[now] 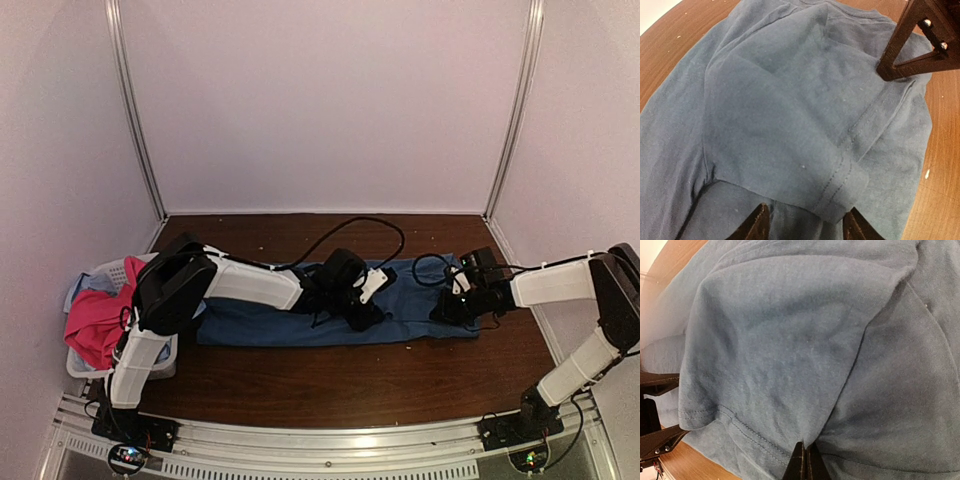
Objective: Fold and stack the mixed laundry pile
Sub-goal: Adjust the rectangle-folded T-shirt at the center of the board.
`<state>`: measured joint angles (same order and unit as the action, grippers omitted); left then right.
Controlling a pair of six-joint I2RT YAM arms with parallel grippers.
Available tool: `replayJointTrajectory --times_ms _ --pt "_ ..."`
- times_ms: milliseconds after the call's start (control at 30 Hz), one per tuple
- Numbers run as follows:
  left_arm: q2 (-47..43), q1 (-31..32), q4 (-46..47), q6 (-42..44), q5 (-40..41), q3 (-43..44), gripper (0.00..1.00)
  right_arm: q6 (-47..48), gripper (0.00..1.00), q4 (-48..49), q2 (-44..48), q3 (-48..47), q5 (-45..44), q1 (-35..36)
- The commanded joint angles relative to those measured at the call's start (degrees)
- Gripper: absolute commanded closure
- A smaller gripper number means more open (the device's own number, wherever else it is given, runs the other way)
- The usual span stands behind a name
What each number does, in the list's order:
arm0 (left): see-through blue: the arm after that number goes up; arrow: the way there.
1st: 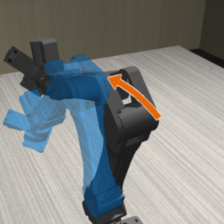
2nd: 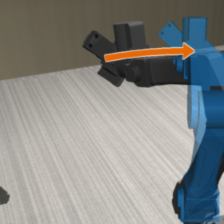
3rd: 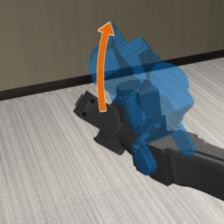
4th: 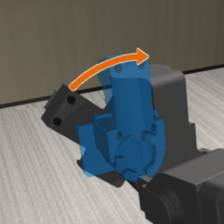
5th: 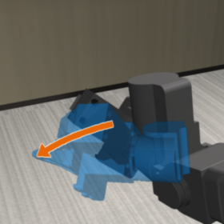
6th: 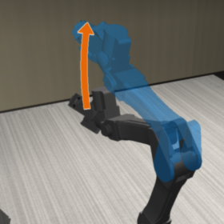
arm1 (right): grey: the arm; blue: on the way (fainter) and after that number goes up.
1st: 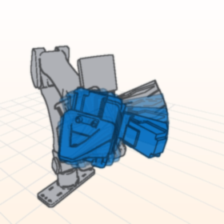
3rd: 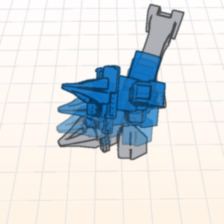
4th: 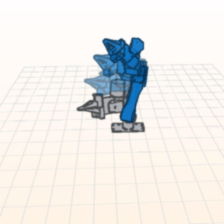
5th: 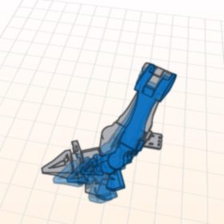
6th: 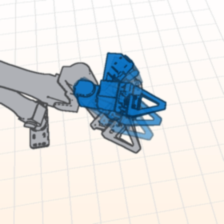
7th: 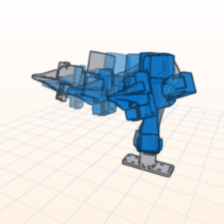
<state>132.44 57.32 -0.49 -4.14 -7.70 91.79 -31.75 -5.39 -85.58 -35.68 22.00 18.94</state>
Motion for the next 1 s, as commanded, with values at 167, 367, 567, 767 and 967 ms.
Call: replayJointTrajectory --times_ms 167,367,567,767,967 --pt "0.89 -0.22 1.83 0.01 1.60 1.99 0.66 0.72 1.00 -2.73 3.48 -1.74 -2.73 0.36" --pt "0.65 -0.27 1.40 0.30 2.88 1.93 0.83 0.94 1.00 -4.27 5.42 -1.96 -4.53 0.31" --pt "-2.19 -0.20 1.46 2.11 1.06 -0.37 1.00 1.25 1.00 -6.71 6.94 -2.04 -6.62 0.31" --pt "-5.03 -0.11 1.01 3.55 -0.11 -2.38 1.00 1.64 1.00 -9.00 8.72 -2.35 -7.69 0.24" --pt "-5.23 0.92 -4.30 8.37 1.90 -1.62 1.00 1.44 1.00 -10.51 9.97 -0.82 -9.08 0.07"
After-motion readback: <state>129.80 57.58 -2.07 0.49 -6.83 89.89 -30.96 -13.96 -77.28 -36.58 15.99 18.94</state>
